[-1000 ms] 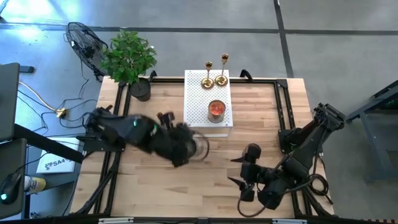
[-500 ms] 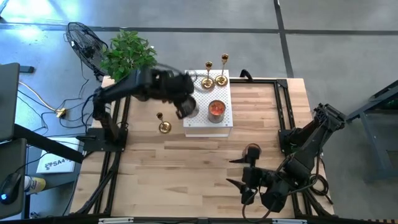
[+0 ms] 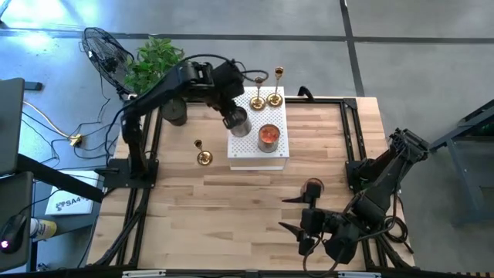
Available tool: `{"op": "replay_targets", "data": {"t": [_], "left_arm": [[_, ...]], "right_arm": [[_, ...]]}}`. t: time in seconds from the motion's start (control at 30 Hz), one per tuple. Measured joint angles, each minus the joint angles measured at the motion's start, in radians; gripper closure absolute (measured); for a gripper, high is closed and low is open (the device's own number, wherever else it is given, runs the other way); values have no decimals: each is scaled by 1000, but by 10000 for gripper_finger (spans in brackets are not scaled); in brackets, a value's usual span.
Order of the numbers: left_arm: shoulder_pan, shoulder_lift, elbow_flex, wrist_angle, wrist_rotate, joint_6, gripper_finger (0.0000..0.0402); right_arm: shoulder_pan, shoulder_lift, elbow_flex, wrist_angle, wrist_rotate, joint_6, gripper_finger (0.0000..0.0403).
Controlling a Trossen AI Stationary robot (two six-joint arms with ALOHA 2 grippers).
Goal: Pick & Place candle stick holders
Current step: Put the bottom middle brown candle on the shelf
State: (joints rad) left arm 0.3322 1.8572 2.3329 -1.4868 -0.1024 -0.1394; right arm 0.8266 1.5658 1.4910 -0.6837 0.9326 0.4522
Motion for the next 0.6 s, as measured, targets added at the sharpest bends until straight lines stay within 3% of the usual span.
{"op": "replay_targets", "data": {"t": [0.6], "left_arm": [[119, 141, 0, 94, 132, 120, 401]], "right_arm": [[-64, 0, -1, 8, -54, -34, 116]]}}
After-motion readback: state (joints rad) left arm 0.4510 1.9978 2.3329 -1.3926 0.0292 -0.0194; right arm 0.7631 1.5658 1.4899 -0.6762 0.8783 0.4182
